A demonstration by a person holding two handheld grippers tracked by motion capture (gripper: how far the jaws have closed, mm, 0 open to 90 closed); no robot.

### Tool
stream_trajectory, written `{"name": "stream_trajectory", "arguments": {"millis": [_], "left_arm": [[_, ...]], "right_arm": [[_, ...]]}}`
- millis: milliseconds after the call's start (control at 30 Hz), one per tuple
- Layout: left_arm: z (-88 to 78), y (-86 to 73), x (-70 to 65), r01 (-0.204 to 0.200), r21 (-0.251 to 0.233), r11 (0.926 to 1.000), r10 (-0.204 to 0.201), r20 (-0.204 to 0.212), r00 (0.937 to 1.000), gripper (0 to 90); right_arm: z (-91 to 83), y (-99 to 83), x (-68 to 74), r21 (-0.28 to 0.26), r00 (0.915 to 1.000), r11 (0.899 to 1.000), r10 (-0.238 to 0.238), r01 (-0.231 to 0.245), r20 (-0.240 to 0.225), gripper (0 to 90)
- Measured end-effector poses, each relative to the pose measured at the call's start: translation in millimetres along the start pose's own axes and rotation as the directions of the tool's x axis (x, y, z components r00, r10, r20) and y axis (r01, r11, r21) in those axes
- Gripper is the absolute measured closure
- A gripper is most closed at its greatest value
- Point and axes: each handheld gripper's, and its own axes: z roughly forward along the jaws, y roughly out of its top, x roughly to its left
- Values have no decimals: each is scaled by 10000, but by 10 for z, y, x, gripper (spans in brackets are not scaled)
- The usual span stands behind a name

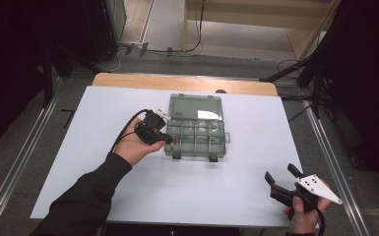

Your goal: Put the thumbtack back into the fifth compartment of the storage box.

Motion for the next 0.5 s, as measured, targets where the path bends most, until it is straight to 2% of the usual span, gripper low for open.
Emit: {"name": "stream_trajectory", "arguments": {"millis": [500], "left_arm": [[143,46,58,284,-202,9994,-280,181,9994,822]], "right_arm": [[15,7,13,23,9999,9999,-125,125,1,135]]}}
